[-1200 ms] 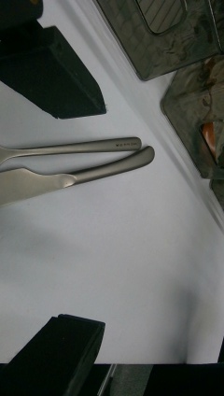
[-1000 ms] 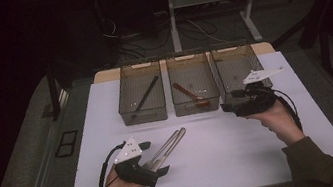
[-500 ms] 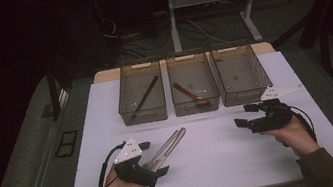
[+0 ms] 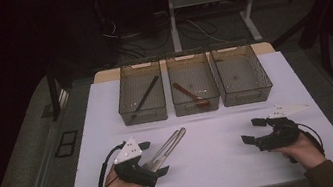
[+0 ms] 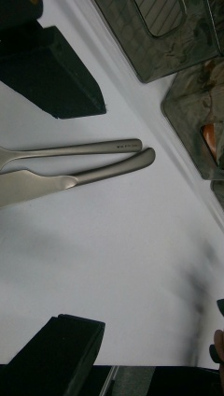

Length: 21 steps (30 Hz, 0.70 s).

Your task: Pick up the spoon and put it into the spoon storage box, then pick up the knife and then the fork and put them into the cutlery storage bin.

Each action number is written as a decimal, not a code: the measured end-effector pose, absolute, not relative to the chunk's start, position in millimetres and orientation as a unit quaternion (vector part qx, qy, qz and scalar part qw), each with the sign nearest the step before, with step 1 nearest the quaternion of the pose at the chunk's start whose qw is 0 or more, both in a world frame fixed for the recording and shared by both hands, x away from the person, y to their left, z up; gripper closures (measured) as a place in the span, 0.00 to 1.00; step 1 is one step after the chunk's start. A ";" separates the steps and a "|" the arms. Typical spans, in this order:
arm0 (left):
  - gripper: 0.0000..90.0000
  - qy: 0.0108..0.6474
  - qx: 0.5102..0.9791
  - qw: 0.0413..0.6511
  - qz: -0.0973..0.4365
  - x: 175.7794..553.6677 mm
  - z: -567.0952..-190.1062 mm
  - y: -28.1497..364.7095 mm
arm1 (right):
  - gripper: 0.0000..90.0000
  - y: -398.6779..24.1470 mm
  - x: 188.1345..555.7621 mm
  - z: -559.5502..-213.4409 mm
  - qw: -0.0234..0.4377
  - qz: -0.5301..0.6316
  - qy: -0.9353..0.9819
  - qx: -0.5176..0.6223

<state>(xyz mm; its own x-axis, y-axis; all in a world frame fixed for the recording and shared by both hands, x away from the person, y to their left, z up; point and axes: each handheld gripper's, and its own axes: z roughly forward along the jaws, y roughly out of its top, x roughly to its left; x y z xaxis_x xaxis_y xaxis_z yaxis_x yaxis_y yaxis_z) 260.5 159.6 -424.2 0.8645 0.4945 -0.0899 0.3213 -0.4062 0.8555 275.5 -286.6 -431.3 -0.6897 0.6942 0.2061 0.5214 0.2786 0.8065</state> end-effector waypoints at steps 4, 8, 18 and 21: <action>0.00 0.243 0.835 0.486 0.090 260.2 -423.5 159.8 | 0.20 -287.0 268.4 -437.8 0.102 0.454 0.797 0.386; 0.00 0.244 0.833 0.488 0.092 260.0 -423.4 159.4 | 0.20 -290.8 262.1 -440.8 0.105 0.452 0.796 0.388; 0.03 0.247 0.834 0.482 0.104 260.9 -419.2 160.3 | 0.20 -294.1 257.7 -442.0 0.106 0.455 0.793 0.392; 0.11 0.252 0.833 0.480 0.110 263.0 -416.8 160.1 | 0.20 -293.6 257.3 -442.0 0.106 0.454 0.794 0.390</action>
<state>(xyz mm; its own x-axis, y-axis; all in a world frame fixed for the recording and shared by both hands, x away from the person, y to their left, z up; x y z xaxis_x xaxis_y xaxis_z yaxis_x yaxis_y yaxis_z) 263.0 160.1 -416.8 0.8488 0.5254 -0.0595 0.3146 -0.4113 0.8555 257.3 -293.6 -442.0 -0.6728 0.7158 0.1869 0.5236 0.2823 0.8039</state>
